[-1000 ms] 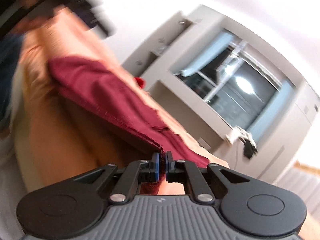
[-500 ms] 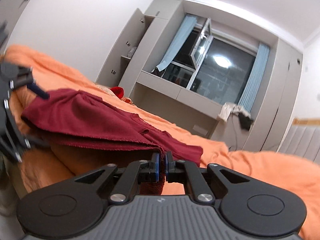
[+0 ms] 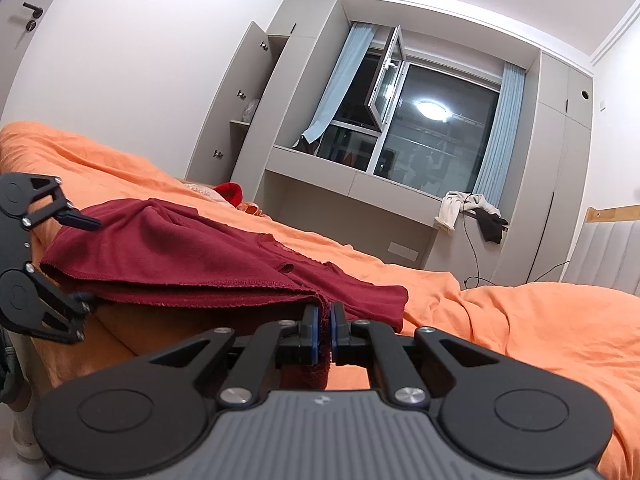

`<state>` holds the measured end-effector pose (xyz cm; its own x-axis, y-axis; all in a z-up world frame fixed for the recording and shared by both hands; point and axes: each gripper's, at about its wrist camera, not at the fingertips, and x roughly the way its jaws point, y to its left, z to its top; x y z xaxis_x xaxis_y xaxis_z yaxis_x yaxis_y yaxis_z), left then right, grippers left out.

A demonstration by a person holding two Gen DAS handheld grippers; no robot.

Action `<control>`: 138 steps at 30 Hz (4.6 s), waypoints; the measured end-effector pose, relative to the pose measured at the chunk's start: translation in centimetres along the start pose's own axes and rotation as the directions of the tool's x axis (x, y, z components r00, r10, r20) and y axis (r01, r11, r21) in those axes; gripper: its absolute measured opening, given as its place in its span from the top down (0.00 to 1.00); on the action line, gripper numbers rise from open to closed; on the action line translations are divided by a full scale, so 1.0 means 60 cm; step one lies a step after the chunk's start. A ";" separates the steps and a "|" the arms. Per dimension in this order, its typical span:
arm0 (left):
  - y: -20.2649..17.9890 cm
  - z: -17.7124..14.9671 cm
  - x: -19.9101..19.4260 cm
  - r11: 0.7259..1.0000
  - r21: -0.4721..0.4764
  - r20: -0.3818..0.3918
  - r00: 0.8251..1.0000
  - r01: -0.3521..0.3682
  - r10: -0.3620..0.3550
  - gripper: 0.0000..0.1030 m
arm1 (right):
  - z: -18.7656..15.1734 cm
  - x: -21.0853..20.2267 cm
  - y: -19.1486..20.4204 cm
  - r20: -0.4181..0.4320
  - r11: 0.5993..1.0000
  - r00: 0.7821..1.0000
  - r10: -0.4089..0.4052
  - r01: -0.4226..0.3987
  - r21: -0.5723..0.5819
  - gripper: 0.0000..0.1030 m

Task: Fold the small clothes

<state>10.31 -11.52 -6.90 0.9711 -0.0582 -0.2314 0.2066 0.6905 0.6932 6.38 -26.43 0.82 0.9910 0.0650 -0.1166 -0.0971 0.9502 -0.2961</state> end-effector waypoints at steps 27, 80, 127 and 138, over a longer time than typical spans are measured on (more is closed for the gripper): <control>0.167 -0.013 -0.089 0.888 -0.351 0.007 0.948 -0.297 0.319 0.95 | 0.021 -0.028 0.017 0.081 0.995 0.997 -0.017 0.024 -0.095 0.94; 0.275 0.067 -0.269 0.931 -0.363 0.221 0.973 0.023 0.063 0.96 | -0.004 -0.112 0.141 -0.117 0.924 0.993 -0.035 -0.012 -0.383 0.95; 0.370 0.178 0.346 0.834 -0.546 -0.071 0.996 -0.076 0.044 0.95 | 0.073 0.447 -0.069 -0.011 0.913 0.996 -0.083 0.072 -0.402 0.92; 0.346 0.086 0.485 0.785 -0.616 -0.295 0.941 -0.056 -0.164 0.85 | -0.008 0.519 -0.048 -0.147 0.904 0.983 -0.112 0.039 -0.426 0.32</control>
<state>43.48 -2.58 4.29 0.8450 0.0446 -0.5329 0.0339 0.9900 0.1367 37.47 -27.30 -2.39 0.9713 -0.0874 -0.2212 -0.0882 0.7313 -0.6763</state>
